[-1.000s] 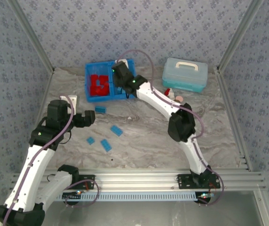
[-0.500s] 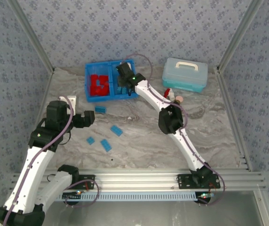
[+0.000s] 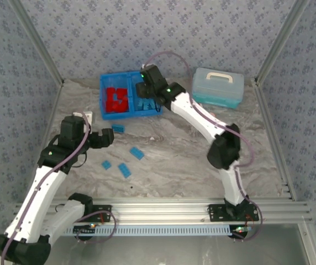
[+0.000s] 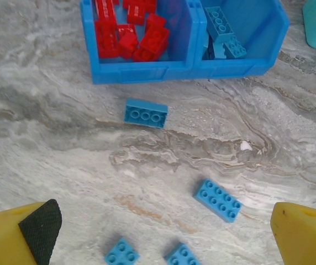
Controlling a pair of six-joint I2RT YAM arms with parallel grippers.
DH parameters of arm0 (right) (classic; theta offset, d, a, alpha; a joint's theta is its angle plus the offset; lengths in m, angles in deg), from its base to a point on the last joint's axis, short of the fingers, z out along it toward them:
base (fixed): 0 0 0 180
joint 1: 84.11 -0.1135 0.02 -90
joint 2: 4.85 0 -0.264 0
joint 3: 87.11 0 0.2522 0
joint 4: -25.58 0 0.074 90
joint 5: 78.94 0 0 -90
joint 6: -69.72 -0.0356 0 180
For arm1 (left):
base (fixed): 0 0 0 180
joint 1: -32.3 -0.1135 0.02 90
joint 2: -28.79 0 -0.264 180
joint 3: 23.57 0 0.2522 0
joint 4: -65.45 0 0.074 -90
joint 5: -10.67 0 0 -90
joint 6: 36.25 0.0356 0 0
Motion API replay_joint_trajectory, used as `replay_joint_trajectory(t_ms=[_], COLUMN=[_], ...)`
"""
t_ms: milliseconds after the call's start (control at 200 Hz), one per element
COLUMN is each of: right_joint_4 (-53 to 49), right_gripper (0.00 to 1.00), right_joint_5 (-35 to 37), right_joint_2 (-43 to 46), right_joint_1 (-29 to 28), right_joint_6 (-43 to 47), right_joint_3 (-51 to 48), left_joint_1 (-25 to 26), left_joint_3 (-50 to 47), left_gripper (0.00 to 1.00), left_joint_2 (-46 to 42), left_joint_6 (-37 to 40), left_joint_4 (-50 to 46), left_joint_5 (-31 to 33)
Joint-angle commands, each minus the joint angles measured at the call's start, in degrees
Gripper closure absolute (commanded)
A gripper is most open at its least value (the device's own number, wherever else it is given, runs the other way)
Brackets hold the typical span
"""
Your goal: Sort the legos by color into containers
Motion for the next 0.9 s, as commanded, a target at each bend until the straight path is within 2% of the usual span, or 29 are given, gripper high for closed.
replay_joint_trajectory(t_ms=[0, 90, 145, 285, 315, 405, 500, 590, 774, 899], right_joint_4=[9.5, 13.5, 14.5, 12.2, 11.1, 9.4, 8.2, 7.7, 7.0, 6.0], right_gripper=[0.35, 0.23, 0.20, 0.15, 0.11, 0.00, 0.00, 0.00, 0.00, 0.00], right_joint_5=[2.5, 2.5, 2.6, 3.8, 4.2, 4.6, 5.0, 5.0, 5.2, 5.4], right_joint_2=[12.2, 22.4, 27.2, 35.3, 36.5, 39.6, 42.2, 44.0, 46.4, 47.4], right_joint_1=[-2.8, -3.6, -3.7, -3.8, -3.9, -3.8, -3.8, -3.6, -3.5, -3.5], right_joint_6=[1.8, 0.0, -1.1, -3.7, -4.4, -5.4, -5.4, -4.9, -5.1, -5.1], right_joint_3=[-15.6, -28.4, -33.8, -40.7, -41.8, -44.1, -45.6, -46.5, -49.0, -49.4], left_joint_1=[2.6, 2.6, 2.6, 2.2, 2.0, 1.6, 0.7, 0.3, -1.5, -2.7], left_joint_3=[-1.8, -4.0, -5.5, -9.0, -9.1, -7.7, -5.1, -2.8, -0.8, 1.1], left_gripper=[0.01, 0.01, 0.01, 0.01, 0.01, 0.01, 0.01, 0.01, 0.02, 0.08], left_joint_2=[1.7, 5.8, 8.5, 14.9, 16.6, 22.7, 29.4, 34.6, 41.1, 44.6], left_joint_6=[-11.7, -22.7, -29.3, -41.3, -42.6, -45.5, -47.8, -48.5, -48.5, -46.4], left_joint_4=[3.0, 5.3, 7.7, 18.1, 20.2, 24.5, 26.4, 26.9, 29.7, 30.7], left_joint_5=[6.5, 9.8, 10.2, 9.6, 8.6, 6.1, 3.2, 3.5, 3.8, 1.7])
